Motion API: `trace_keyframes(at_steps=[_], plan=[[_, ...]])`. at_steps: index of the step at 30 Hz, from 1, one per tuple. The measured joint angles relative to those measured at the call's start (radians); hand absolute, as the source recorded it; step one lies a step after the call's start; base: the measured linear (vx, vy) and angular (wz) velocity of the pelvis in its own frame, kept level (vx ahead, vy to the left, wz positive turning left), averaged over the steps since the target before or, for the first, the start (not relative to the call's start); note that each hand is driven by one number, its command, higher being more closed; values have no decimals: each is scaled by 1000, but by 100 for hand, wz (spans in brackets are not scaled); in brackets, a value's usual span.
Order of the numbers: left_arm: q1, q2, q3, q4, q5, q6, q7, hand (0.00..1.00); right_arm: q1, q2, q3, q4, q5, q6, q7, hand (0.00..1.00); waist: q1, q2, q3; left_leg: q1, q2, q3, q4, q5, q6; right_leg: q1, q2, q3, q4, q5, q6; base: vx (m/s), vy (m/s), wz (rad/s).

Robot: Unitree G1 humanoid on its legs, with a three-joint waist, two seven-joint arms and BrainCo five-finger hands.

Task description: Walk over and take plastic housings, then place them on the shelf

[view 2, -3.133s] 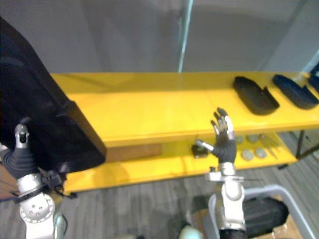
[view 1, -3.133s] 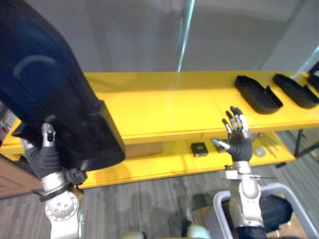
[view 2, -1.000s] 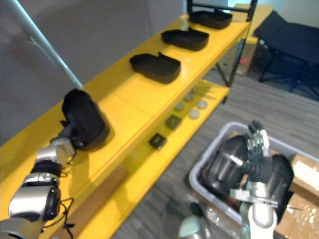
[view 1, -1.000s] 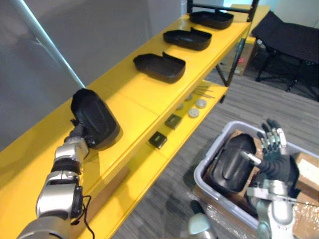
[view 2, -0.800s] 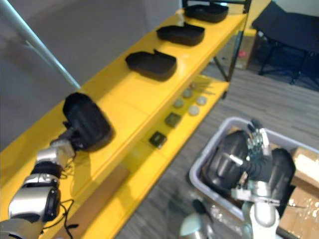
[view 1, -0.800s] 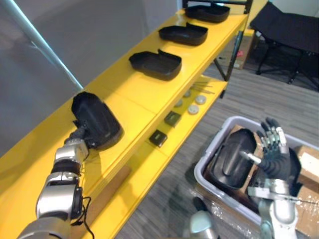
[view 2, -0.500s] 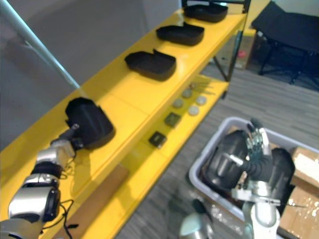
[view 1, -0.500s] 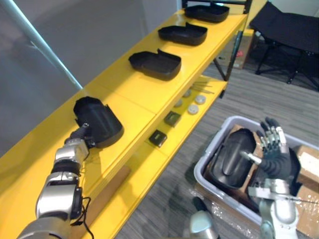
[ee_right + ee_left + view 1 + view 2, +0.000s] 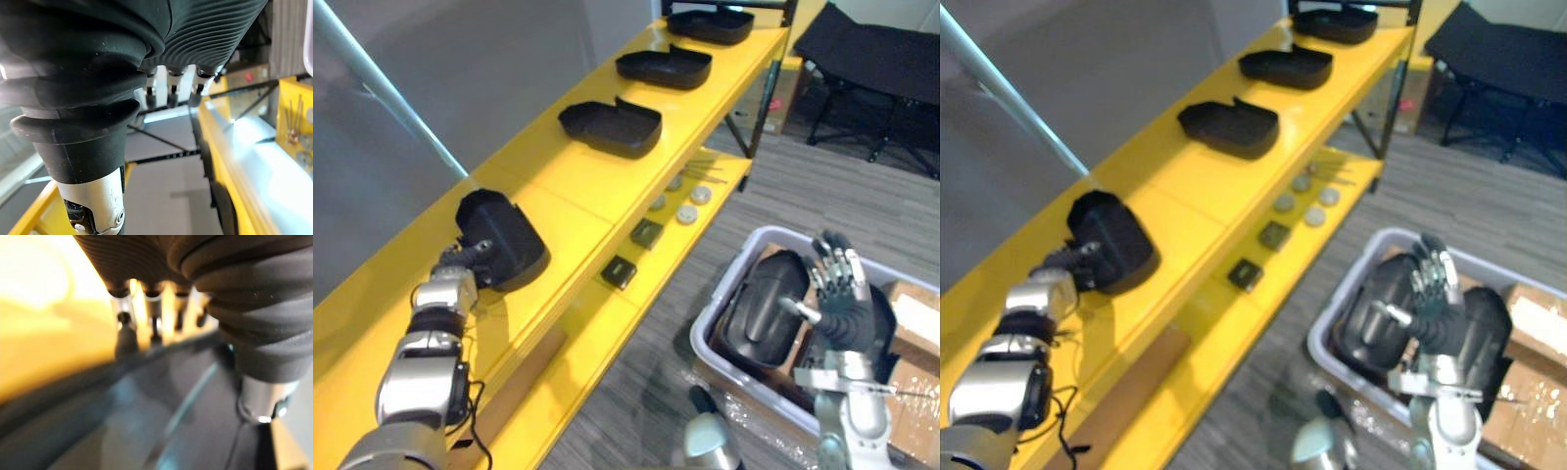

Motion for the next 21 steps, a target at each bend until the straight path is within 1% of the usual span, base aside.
trace_keyframes(at_steps=[3, 6, 7, 9, 10, 11, 13, 14, 15, 16, 18, 21], plan=[[-41, 18, 0, -1, 81, 7, 40, 0, 4, 0, 7, 0, 1, 0, -2, 0, -1, 0, 0, 0, 0, 0, 0, 0, 0, 0, 0, 0, 0, 0, 0, 0, 0, 0], [-43, 28, 3, 0, 126, 22, 89, 0, 14, -1, 7, 0, 2, -2, -4, 0, -4, 0, 0, 0, 0, 1, 0, 0, 0, 0, 1, 0, 0, 0, 0, 0, 0, 0], [-43, 29, 5, 0, 127, 24, 102, 0, 16, -1, 7, 0, 3, -2, -5, 0, -4, 0, 0, 0, 0, 1, 0, 0, 0, 0, 1, 0, 0, 0, 0, 0, 0, 0], [-43, 29, 22, 0, 163, 27, 129, 0, 18, -6, 19, 1, 6, -2, -18, 0, -4, 0, 0, 1, 0, 1, 1, 0, 0, 0, 1, 1, 0, 0, 0, 0, 0, 0], [-43, 30, 36, 0, 204, 28, 155, 0, 20, -11, 27, 1, 10, -2, -20, 0, -4, 0, 0, 1, 0, 2, 1, 0, 0, 0, 1, 2, 0, 0, 0, 0, 0, 0], [-43, 32, 38, 0, 209, 28, 165, 0, 22, -12, 28, 1, 10, -2, -21, 0, -4, 0, 0, 1, 0, 2, 1, 0, 0, 0, 1, 2, 0, 0, 0, 0, 0, 0], [-43, 39, 40, 0, 245, 25, 222, 0, 30, -19, 30, 2, 11, -4, -24, 0, -4, 0, 0, 1, 1, 2, 1, 0, 0, 0, 2, 2, 0, 0, 0, 0, 0, 0], [-43, 43, 40, -1, 248, 23, 233, 0, 32, -21, 34, 2, 11, -7, -28, 0, -4, 0, -1, 1, 1, 2, 1, 0, 0, 0, 2, 2, 0, 0, 0, 0, 0, 0], [-43, 52, 39, -2, 263, 22, 249, 0, 34, -23, 41, 4, 11, -12, -38, 0, -4, 0, -1, 1, 1, 2, 1, 0, 0, -1, 2, 2, 0, 0, 0, 0, 0, 0], [-43, 72, 38, -4, 302, 21, 276, 0, 34, -23, 52, 7, 10, -22, -43, 0, -5, 0, -1, 1, 1, 2, 1, 0, 0, -1, 2, 2, 0, 1, 0, 0, 0, 0], [-43, 91, 37, -18, 323, 15, 304, 0, 33, -23, 57, 10, 10, -35, -44, 0, -4, 0, -1, 0, 1, 1, 1, 0, 0, -1, 2, 2, 0, 1, 0, 0, 0, 0], [-43, 134, 29, -47, 362, -9, 346, 0, 34, -23, 69, 11, 10, -66, -62, 0, 1, -1, -3, 0, 1, -1, 1, 0, 0, 1, 1, 0, 0, 1, 0, 0, 0, 1]])
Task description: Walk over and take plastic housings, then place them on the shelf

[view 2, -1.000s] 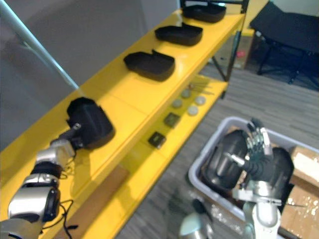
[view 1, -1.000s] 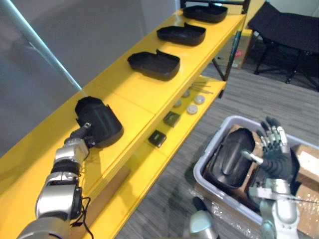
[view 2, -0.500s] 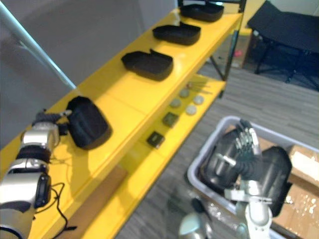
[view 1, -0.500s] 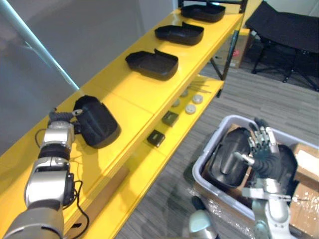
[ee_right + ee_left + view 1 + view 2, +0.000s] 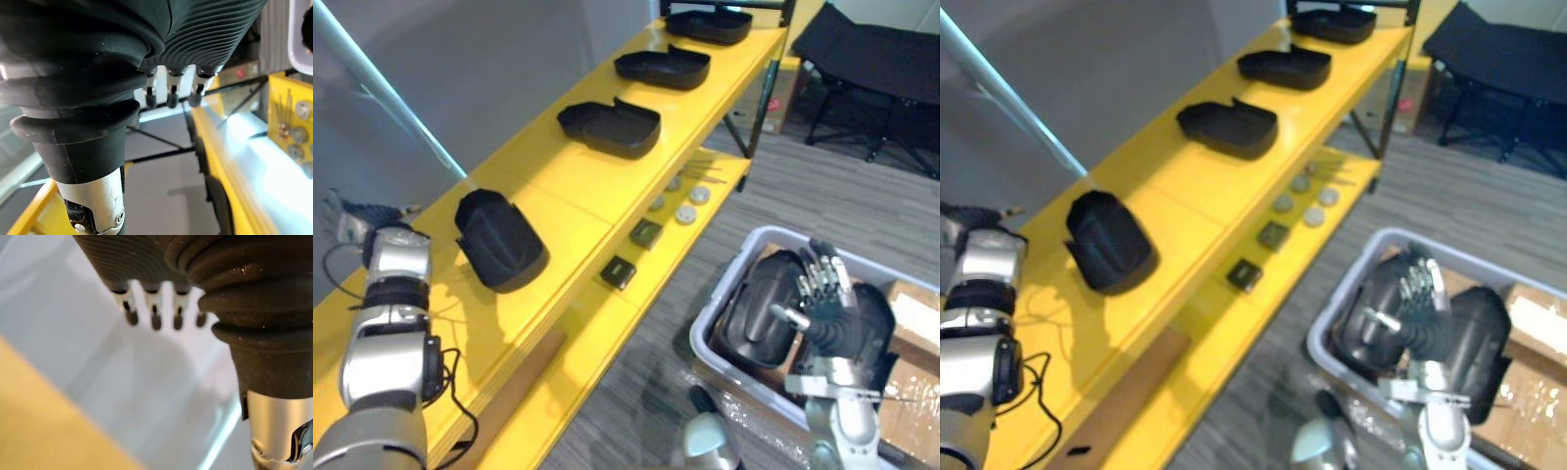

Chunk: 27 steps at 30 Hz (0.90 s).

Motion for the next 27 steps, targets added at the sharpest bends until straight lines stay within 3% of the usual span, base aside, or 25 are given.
trace_keyframes(at_steps=[2, 7, 9, 10, 12, 14, 16, 18, 20, 22, 23, 27], plan=[[-1, 19, -7, -17, -1, -18, 25, 0, 0, 0, 5, 2, -1, -14, -8, 0, 4, -1, -3, -1, 0, -3, 0, 0, 0, 1, -1, -2, 0, 0, 0, 0, 0, 5], [-27, 21, -29, -28, -122, -185, 178, 0, 1, -3, 21, 34, 0, -39, -39, 0, 19, -7, -28, -4, 1, -29, 1, 0, 0, 16, -5, -28, -4, -1, -1, -17, -17, 14], [-33, 22, -28, -46, -160, -296, 221, 0, 0, -3, 36, 42, -1, -49, -39, 0, 30, -10, -48, -8, 1, -36, 1, 1, 0, 16, -7, -33, -6, -1, -2, -30, -36, 10], [-22, 21, -18, -84, -228, -400, 222, 0, -3, -2, 49, 42, 0, -52, -39, 0, 36, -13, -64, -17, 0, -46, 2, 1, 0, 16, -10, -44, -9, -1, -2, -30, -41, 22], [41, 12, 13, -200, -298, -513, 208, 0, -10, -1, 66, 41, -2, -51, -44, 0, 39, -19, -72, -19, 0, -55, 0, 5, 0, 20, -11, -54, -10, -1, -1, -25, -42, 15], [232, -96, 132, -499, -382, -678, 137, 0, -9, 16, 66, 21, -19, -48, -54, 0, 66, -22, -80, -14, -2, -70, -16, 14, 1, 36, -12, -72, -15, -1, -1, -24, -41, 17], [419, -222, 172, -747, -410, -755, 79, 0, -3, 28, 61, -9, -46, -41, -76, 0, 90, -22, -91, -17, -2, -105, -24, 23, 1, 55, -15, -112, -23, -1, -1, -16, -51, 44], [616, -345, 176, -960, -416, -791, 26, 0, -5, 40, 53, -20, -83, -37, -98, 0, 135, -31, -107, -15, -3, -134, -44, 42, 0, 63, -15, -145, -25, -1, -1, 5, -56, 53], [788, -448, 176, -1117, -416, -796, -22, 0, -7, 51, 26, -31, -102, -26, -117, 0, 170, -47, -116, -13, -5, -185, -53, 55, -1, 94, -17, -200, -33, -1, -2, -20, -64, 72], [1018, -544, 221, -1287, -413, -800, -80, 0, -35, 71, -25, -33, -123, -25, -139, 0, 230, -69, -129, -12, -7, -242, -53, 65, -1, 141, -24, -263, -51, -5, -7, -55, -69, 66], [1168, -656, 297, -1458, -454, -951, -253, 0, -113, 103, -109, -29, -115, -50, -156, 0, 310, -121, -90, 8, -1, -322, -109, 105, -12, 188, -19, -365, -44, -47, -23, -30, -32, 30], [1168, -657, 296, -1458, -454, -951, -253, 0, -114, 104, -109, -29, -115, -50, -156, 0, 311, -120, -89, 8, -1, -322, -108, 104, -12, 189, -19, -365, -44, -47, -23, 0, 0, 0]])
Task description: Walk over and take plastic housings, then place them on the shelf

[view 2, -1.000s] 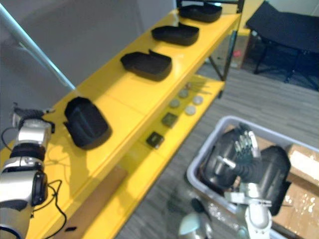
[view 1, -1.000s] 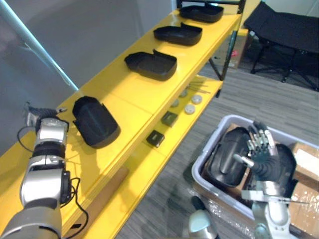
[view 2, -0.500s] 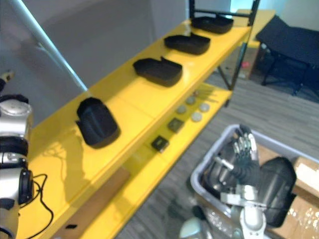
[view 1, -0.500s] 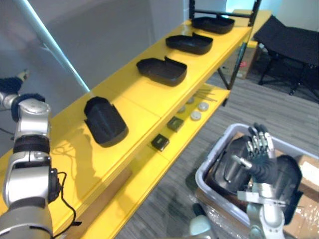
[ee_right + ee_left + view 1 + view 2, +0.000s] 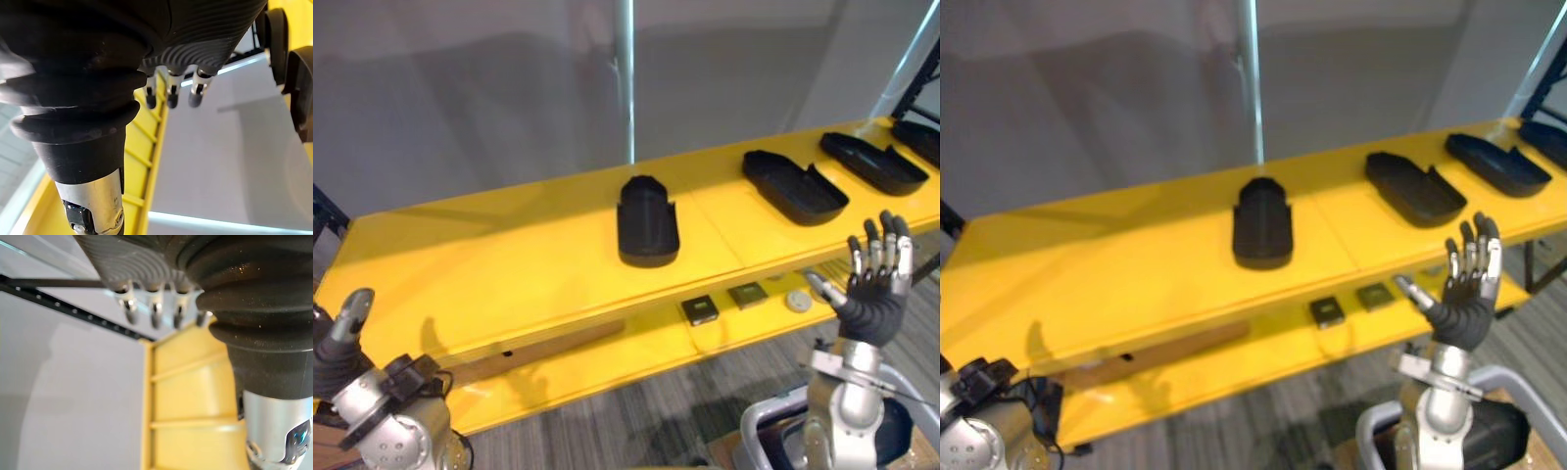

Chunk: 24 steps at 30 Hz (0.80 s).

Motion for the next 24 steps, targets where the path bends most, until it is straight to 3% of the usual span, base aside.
trace_keyframes(at_steps=[2, 6, 8, 13, 15, 17, 18, 22, 24], plan=[[1, -2, -9, 0, 1, 1, 0, 0, 0, 9, 2, 8, 41, 0, 10, 0, 0, -1, 4, -3, 0, -2, 4, 0, 0, 0, -1, -2, 1, 0, 0, 0, 0, 2], [0, -29, -20, 5, 45, 19, 15, 0, 0, 50, 5, 41, 204, 16, 101, 0, 8, -9, 21, -5, -1, -5, 8, 0, 0, -1, -3, -10, 6, 0, 0, 0, 0, 3], [-6, -39, -19, 46, 109, 59, 80, 0, -4, 70, 38, 41, 283, 39, 171, 0, 17, -13, 41, -9, -4, -8, 8, 0, 0, -1, -7, -18, 8, -3, 0, -2, 1, 6], [-25, -62, 57, 190, 219, 134, 292, 0, -105, 85, 183, 46, 331, 34, 219, 0, 56, -29, 46, -44, -11, -65, 6, 8, 1, 0, -15, -79, 8, -12, 5, 11, -8, 32], [-15, -84, 83, 220, 221, 131, 358, 0, -154, 84, 201, 47, 330, 27, 213, 0, 85, -40, 49, -54, -11, -84, 5, 11, 0, 4, -14, -99, 10, -13, 4, 68, -2, 40], [5, -88, 115, 264, 300, 105, 463, 0, -205, 79, 198, 67, 331, 27, 199, 0, 115, -49, 46, -61, -12, -112, 5, 14, -1, 16, -13, -134, 10, -14, 4, 113, -4, 40], [10, -88, 124, 277, 316, 93, 492, 0, -216, 77, 198, 76, 331, 27, 198, 0, 118, -50, 45, -58, -13, -115, 5, 14, -1, 22, -14, -139, 10, -14, 4, 94, 10, 27], [-2, -85, 216, 456, 441, 1, 727, 0, -267, 63, 199, 108, 330, 27, 200, 0, 125, -56, 41, -56, -17, -117, 2, 13, -1, 30, -23, -159, 13, -14, 4, 24, 15, 9], [-17, -79, 245, 567, 443, -15, 763, 0, -289, 51, 202, 119, 330, 34, 200, 0, 125, -64, 36, -56, -17, -116, 1, 12, 1, 30, -24, -159, 14, -14, 4, 0, 0, 0]])
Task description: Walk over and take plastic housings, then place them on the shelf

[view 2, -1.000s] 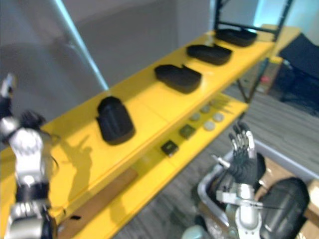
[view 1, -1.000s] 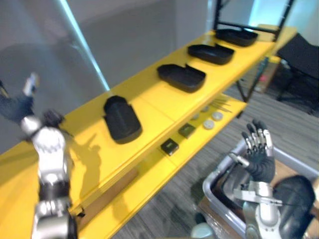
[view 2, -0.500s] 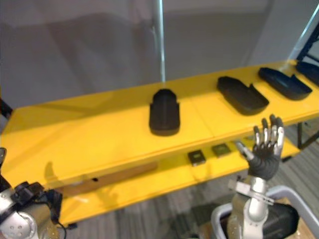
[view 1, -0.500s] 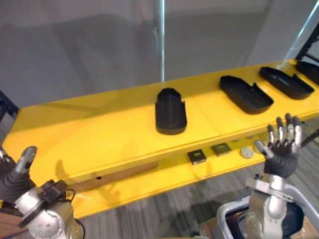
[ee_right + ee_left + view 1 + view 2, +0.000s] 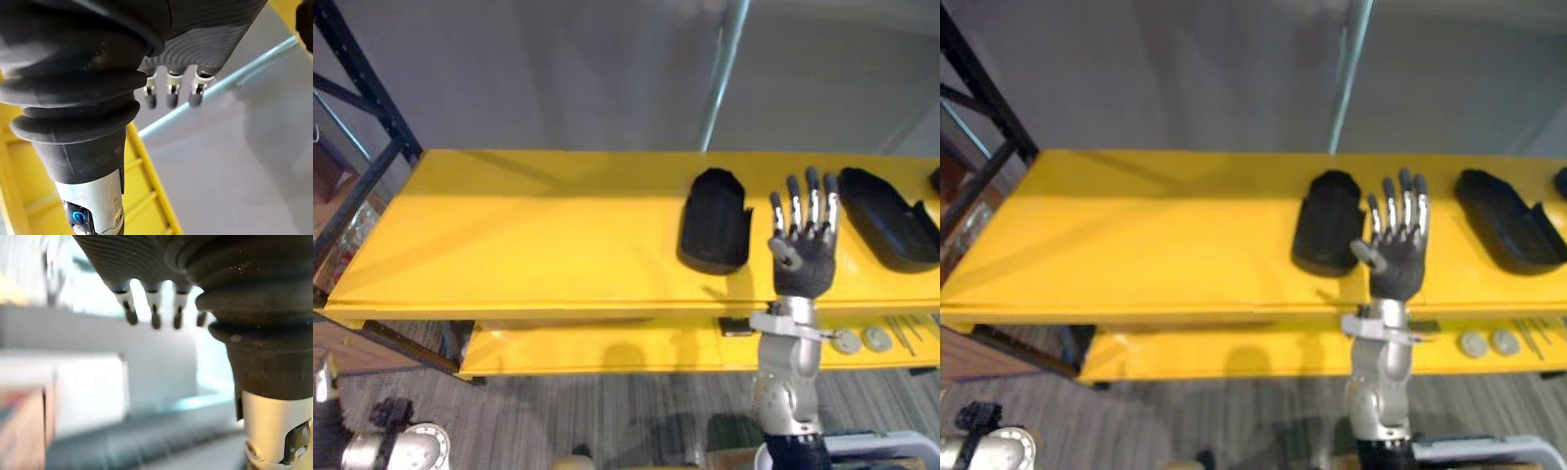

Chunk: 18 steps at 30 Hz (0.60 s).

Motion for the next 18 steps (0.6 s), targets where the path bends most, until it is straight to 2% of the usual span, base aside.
trace_keyframes(at_steps=[2, 3, 6, 8, 9, 11, 14, 15, 18], plan=[[-6, 2, 10, 102, -37, -7, -19, 0, -30, -9, 20, 9, 0, 14, 1, 0, -2, -7, -5, 2, 0, 3, 0, -1, 1, 0, 0, 1, 2, 0, 0, -42, 0, -5], [-6, 2, 8, 152, -77, -5, -63, 0, -45, -11, 39, 21, 0, 18, 12, 0, -3, -10, -9, 1, 0, 4, 0, -3, 1, 0, 0, 1, 4, -1, -2, -73, -9, -7], [-1, 21, -36, 375, -305, 52, -354, 0, -88, -20, 126, 59, -28, 78, 39, 0, -4, -7, -34, -3, 0, 10, 0, -7, 4, -11, -4, 1, 19, -12, -6, -59, -4, -6], [2, 48, -118, 564, -454, 176, -645, 0, -135, -32, 228, 111, -119, 126, 11, 0, -3, -6, -39, -4, 2, 14, 3, -7, 3, -15, -6, 4, 31, -23, -5, -56, -8, -5], [3, 48, -140, 600, -474, 208, -717, 0, -142, -32, 249, 122, -119, 138, 8, 0, -2, -5, -40, -4, 2, 15, 3, -7, 3, -16, -5, 4, 32, -23, -6, -45, -12, -2], [31, 42, -231, 720, -520, 304, -941, 0, -160, -24, 324, 168, -124, 173, 4, 0, 2, -4, -52, -7, 7, 23, 6, -7, 3, -28, -4, 12, 40, -25, -8, -12, -1, -9], [48, 40, -315, 832, -569, 348, -1059, 0, -195, 5, 403, 237, -150, 204, -2, 0, 2, -3, -52, -5, 13, 34, 24, -12, -1, -31, -4, 33, 50, -27, -11, 6, 20, -12], [48, 41, -327, 841, -595, 354, -1077, 0, -200, 11, 421, 247, -159, 209, -6, 0, 3, -1, -52, -5, 14, 37, 29, -16, -2, -30, -3, 36, 50, -27, -11, -30, 1, -13], [46, 42, -383, 898, -672, 397, -1193, 0, -246, 60, 526, 310, -177, 240, -35, 0, 6, 24, -40, -4, 22, 56, 49, -31, -5, -30, 2, 57, 53, -27, -12, -47, -5, -19]])
